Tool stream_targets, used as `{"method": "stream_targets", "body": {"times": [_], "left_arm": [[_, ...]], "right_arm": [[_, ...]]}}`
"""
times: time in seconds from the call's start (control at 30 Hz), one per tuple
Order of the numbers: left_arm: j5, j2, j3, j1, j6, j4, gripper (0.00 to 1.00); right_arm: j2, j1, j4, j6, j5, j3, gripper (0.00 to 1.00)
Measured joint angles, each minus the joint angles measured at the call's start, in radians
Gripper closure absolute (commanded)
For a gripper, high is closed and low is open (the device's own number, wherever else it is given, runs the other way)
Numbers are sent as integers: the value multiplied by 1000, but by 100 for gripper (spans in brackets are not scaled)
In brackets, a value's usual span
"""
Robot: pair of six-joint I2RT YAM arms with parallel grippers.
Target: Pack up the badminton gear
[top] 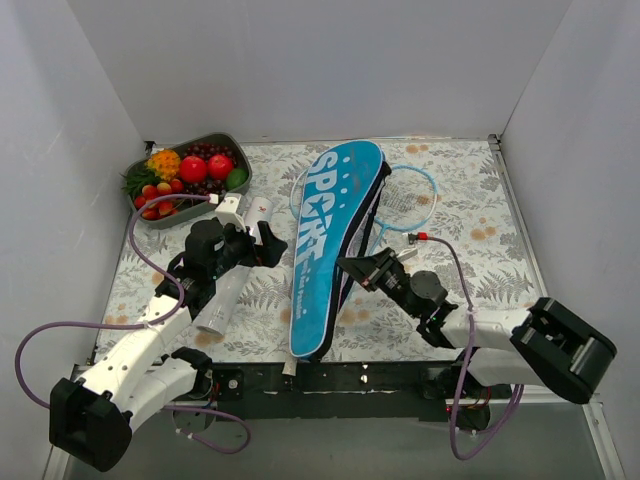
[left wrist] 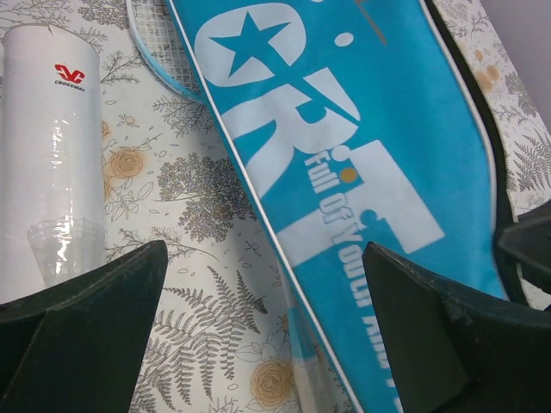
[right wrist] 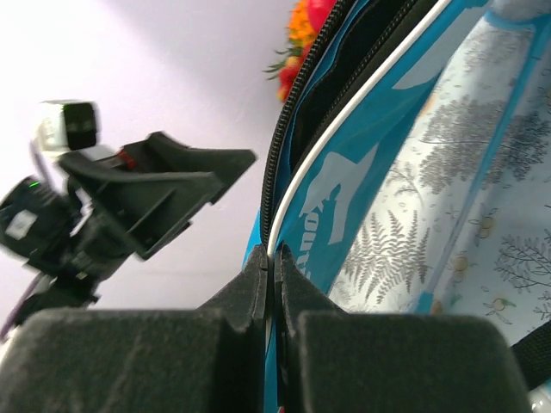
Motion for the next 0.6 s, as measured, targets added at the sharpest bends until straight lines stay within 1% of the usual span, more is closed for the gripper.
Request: {"method": "stream_targets", "body": {"times": [0.2, 0.33, 0.37, 0.43, 0.47, 0.53, 0.57, 0.6], "left_arm": [[-2, -2, 0, -1, 0, 0, 2], [-6, -5, -1, -2, 1, 0, 2], [-8, -5, -1, -3, 1, 0, 2], [-11, -5, -1, -6, 2, -1, 2], [-12, -5, -1, -6, 4, -1, 2], [-16, -3, -1, -7, 7, -2, 2], [-17, -2, -1, -10, 8, -2, 2], [-21, 0, -1, -12, 8, -3, 2]], "right_arm": [[203, 66, -82, 15, 122, 171, 99], [349, 74, -111, 19, 126, 298, 99], [384, 74, -137, 12, 115, 340, 86], [439, 72, -199, -3, 88, 421, 69], [455, 71, -236, -13, 71, 454, 57], [461, 71, -318, -35, 48, 497, 48], [457, 71, -352, -51, 42, 510, 40], [450, 71, -391, -66, 38, 516, 37]]}}
